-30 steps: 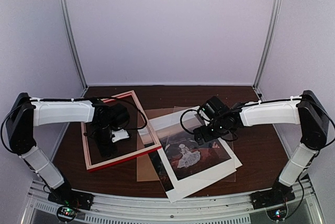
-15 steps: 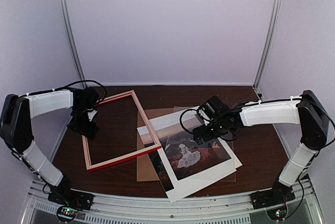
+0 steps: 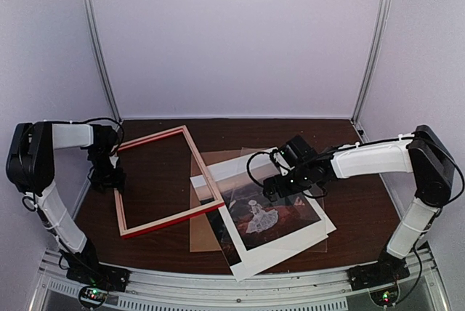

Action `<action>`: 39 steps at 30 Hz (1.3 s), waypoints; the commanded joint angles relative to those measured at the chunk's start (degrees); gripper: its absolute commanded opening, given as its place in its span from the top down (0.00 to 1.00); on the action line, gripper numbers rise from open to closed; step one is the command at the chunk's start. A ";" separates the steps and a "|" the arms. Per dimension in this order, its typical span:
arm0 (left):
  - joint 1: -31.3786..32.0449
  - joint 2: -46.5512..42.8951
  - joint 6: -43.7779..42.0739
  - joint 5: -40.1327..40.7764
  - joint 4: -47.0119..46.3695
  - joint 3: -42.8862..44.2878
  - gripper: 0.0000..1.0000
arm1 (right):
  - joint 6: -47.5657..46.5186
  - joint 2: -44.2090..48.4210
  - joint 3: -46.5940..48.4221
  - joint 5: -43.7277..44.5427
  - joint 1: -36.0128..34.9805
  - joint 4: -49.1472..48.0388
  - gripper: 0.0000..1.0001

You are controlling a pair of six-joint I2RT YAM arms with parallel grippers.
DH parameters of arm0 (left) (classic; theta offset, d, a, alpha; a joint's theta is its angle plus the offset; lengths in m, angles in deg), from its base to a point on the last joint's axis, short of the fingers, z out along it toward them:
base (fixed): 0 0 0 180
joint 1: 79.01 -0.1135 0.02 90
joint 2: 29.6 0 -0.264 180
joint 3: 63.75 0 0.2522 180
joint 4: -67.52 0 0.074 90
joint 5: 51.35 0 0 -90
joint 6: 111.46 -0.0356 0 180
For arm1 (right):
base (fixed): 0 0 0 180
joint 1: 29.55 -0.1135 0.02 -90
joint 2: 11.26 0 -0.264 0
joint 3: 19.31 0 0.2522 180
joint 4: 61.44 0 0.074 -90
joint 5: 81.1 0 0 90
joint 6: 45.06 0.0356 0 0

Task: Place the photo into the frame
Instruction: Pick up the glass panel from the photo.

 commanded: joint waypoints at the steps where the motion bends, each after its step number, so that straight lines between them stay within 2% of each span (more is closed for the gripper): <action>1: -2.60 2.19 1.00 -4.91 -1.89 1.93 0.40 | 0.04 -0.78 -0.59 -1.88 0.30 -2.66 0.00; 3: -3.46 3.01 0.81 -4.91 -2.04 2.09 0.46 | -0.05 -0.61 -0.96 -2.05 0.32 -2.94 0.00; 11: -4.18 5.00 -1.05 -6.01 -1.95 4.93 0.61 | -0.43 -0.45 -1.05 -2.56 0.41 -3.15 0.00; 17: -4.18 8.48 -2.58 -3.87 -0.41 9.25 0.81 | -1.38 -0.59 -0.63 -1.99 0.54 -1.87 0.00; 21: -4.16 10.59 -3.26 -3.73 0.18 11.04 0.90 | -1.66 -0.50 -1.03 -1.20 0.56 -1.51 0.01; 26: -4.19 10.77 -3.83 -3.88 0.84 12.85 0.95 | -1.28 -0.54 -1.60 -1.10 0.64 -1.72 0.00; 39: -5.30 16.20 -9.15 4.92 4.09 21.78 0.95 | -0.43 3.45 -4.82 -0.96 4.26 -0.51 0.00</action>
